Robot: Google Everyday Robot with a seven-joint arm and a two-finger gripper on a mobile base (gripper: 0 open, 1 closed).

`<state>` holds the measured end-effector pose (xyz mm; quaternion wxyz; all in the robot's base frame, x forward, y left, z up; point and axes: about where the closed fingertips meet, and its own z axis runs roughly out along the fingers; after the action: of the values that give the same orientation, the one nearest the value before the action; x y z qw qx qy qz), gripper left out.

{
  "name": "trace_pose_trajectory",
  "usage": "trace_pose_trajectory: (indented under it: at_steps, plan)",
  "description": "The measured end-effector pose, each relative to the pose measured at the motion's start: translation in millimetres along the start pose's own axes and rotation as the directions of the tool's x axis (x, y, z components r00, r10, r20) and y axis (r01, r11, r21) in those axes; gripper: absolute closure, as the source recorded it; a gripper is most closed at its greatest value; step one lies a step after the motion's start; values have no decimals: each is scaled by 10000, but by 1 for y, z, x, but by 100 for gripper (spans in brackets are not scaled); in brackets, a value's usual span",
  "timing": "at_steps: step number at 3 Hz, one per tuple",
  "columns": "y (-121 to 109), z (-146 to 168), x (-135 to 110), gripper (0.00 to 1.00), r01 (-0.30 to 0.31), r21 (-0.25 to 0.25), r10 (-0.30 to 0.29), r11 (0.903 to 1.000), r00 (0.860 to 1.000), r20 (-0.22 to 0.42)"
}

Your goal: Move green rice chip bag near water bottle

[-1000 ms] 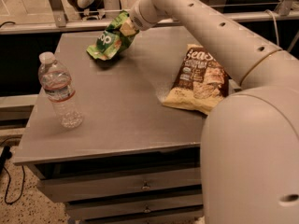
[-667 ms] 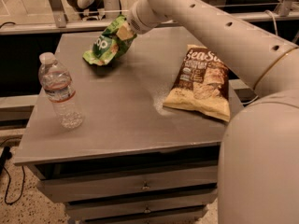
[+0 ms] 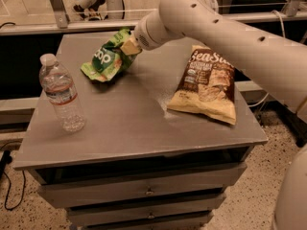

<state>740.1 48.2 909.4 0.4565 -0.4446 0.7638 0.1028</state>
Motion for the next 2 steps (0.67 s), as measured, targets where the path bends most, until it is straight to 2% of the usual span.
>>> trace_pose_trajectory:
  at_steps: [2]
  plan:
    - [24,-31,23,100,661,-586,-637,9961,9971,416]
